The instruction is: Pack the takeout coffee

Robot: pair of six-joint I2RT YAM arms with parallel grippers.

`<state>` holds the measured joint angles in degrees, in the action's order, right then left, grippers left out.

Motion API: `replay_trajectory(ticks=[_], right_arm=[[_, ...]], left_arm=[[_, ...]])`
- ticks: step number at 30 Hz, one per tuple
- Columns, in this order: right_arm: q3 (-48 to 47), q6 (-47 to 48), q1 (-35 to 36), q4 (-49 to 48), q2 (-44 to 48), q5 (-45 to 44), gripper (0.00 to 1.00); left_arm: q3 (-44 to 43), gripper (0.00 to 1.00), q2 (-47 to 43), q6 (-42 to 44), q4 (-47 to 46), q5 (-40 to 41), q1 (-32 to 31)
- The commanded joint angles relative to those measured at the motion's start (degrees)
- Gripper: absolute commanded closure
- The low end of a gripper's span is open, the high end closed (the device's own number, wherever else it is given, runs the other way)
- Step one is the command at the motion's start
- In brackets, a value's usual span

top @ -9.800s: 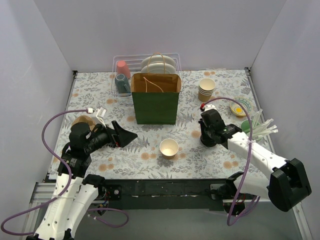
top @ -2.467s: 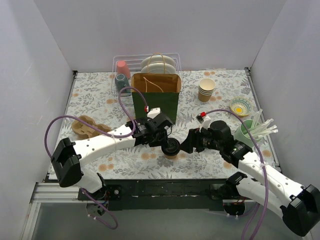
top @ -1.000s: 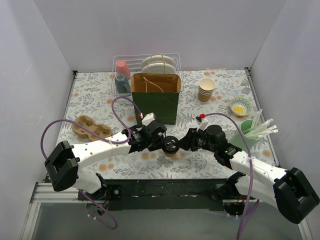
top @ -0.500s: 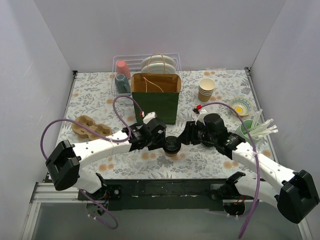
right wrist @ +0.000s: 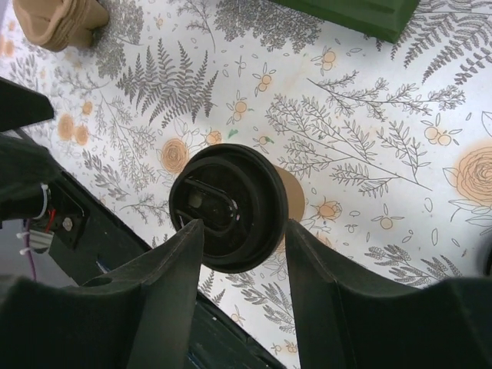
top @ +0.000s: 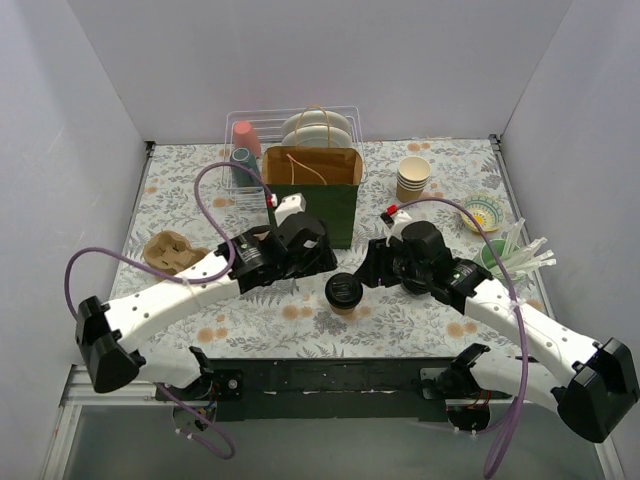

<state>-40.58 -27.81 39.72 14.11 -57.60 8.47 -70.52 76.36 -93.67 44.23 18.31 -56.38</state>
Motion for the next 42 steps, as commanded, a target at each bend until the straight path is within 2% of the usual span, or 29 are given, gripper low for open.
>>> replay_trajectory(ticks=[1, 5, 10, 14, 20, 24, 31, 34, 35, 36, 42], right_arm=[[-6.44, 1.62, 5.79, 2.85, -2.95, -7.65, 0.46], [-9.78, 0.39, 12.64, 3.82, -5.85, -12.50, 0.46], [-14.52, -1.19, 17.75, 6.01, -12.08, -16.55, 0.49], [-17.51, -2.24, 21.52, 9.09, -16.04, -21.38, 0.52], [-19.89, -3.65, 24.08, 12.95, -21.32, -25.60, 0.56], [-19.72, -4.96, 24.70, 14.98, -24.04, -26.58, 0.64], [-16.64, -5.76, 25.05, 13.75, -22.29, -26.92, 0.74], [-17.08, -4.89, 25.14, 13.75, -21.15, -27.97, 0.86], [-17.34, -4.45, 25.14, 13.75, -20.71, -28.42, 0.95], [-17.86, -3.92, 25.05, 13.84, -20.45, -29.38, 0.99], [-21.47, 2.67, 24.53, 16.30, -19.04, -33.25, 0.99]], left_arm=[[6.08, 0.30, -8.32, 0.25, 4.64, 10.67, 0.39], [14.26, 0.30, -15.52, -0.73, 4.21, 13.51, 0.39], [25.06, 0.28, -26.60, -0.03, 0.25, 14.39, 0.48], [28.85, 0.27, -31.61, -0.20, -0.46, 15.44, 0.48], [28.60, 0.25, -33.03, 0.06, -0.46, 16.24, 0.48], [28.68, 0.25, -33.03, -0.02, -0.46, 15.97, 0.48], [28.68, 0.25, -34.61, -0.64, -0.11, 15.88, 0.48], [28.77, 0.24, -35.57, -0.64, -0.11, 16.06, 0.39], [28.77, 0.24, -35.75, -0.55, -0.02, 16.06, 0.48], [28.69, 0.24, -36.01, -0.55, 0.07, 16.15, 0.48], [28.07, 0.23, -36.02, 0.15, 0.51, 15.44, 0.39]])
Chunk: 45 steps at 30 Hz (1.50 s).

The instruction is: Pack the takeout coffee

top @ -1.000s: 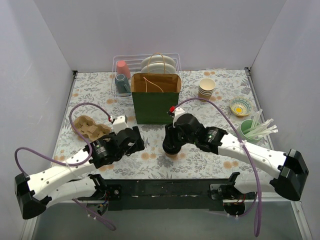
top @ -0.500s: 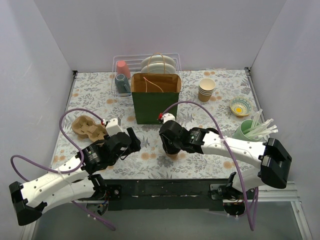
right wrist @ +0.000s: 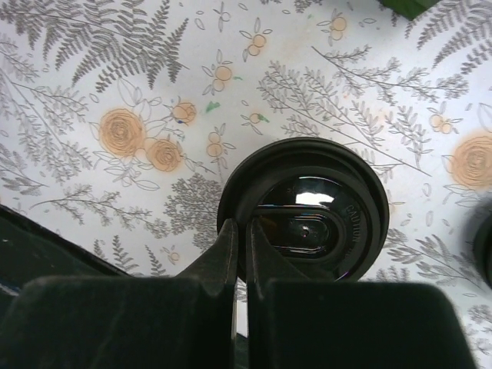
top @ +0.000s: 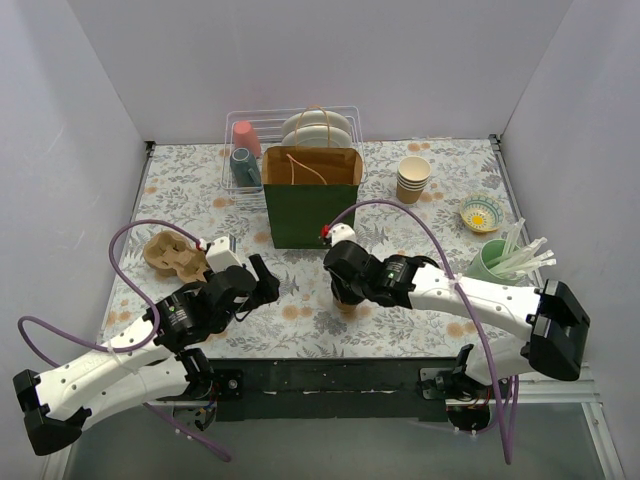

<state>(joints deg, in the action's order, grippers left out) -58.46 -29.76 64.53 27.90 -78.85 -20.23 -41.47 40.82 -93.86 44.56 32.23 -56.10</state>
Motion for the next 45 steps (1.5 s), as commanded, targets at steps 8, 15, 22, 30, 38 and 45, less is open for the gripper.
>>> replay_trajectory(ticks=[8, 15, 22, 30, 38, 45], right_arm=[[-1.49, 17.70, -14.86, -4.14, 4.40, -0.52, 0.99], [-4.91, 26.24, -26.73, -9.00, 0.28, 5.90, 0.99], [-10.88, 25.98, -35.60, -1.72, -9.38, 4.85, 0.99], [-12.03, 25.28, -38.95, 0.14, -11.15, 6.69, 0.99], [-14.75, 24.49, -39.66, 1.63, -11.77, 5.02, 0.76], [-22.82, 22.38, -39.66, 6.19, -9.48, 9.32, 0.54]], left_arm=[[-1.07, 0.21, -1.27, 0.70, 0.18, 1.35, 0.11], [-1.15, 0.20, -1.62, 0.17, 0.62, 1.87, 0.20], [-1.15, 0.19, -2.06, -0.44, 0.97, 2.40, 0.20], [-1.06, 0.19, -1.62, -0.97, 1.06, 3.36, 0.20], [-2.91, 0.19, -0.04, -2.99, 4.22, 5.65, 0.20], [-6.69, 0.18, 0.67, -1.76, 6.33, 8.11, 0.20]])
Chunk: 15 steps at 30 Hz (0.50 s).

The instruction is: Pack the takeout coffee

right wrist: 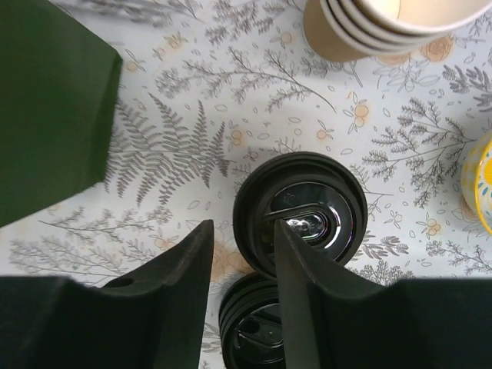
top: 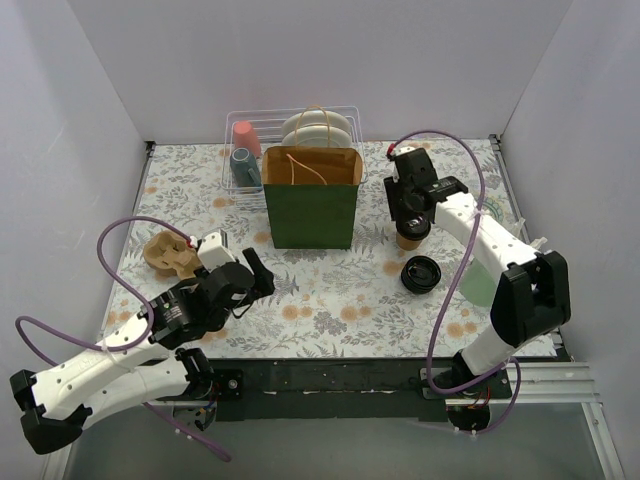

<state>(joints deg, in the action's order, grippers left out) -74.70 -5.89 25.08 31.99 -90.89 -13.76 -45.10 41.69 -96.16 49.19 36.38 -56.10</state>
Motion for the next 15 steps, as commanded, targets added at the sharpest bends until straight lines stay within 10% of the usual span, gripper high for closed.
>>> replay_trajectory(ticks=[1, 15], right_arm=[[-7.73, -2.10, -0.21, 3.25, 2.91, 3.38, 0.54], [-23.64, -13.88, 4.63, -0.70, 2.49, 5.67, 0.45]], left_arm=[[-3.58, 0.17, -0.29, 0.80, 1.87, 4.13, 0.20], [-2.36, 0.15, -0.38, 1.59, 2.31, 5.98, 0.20]])
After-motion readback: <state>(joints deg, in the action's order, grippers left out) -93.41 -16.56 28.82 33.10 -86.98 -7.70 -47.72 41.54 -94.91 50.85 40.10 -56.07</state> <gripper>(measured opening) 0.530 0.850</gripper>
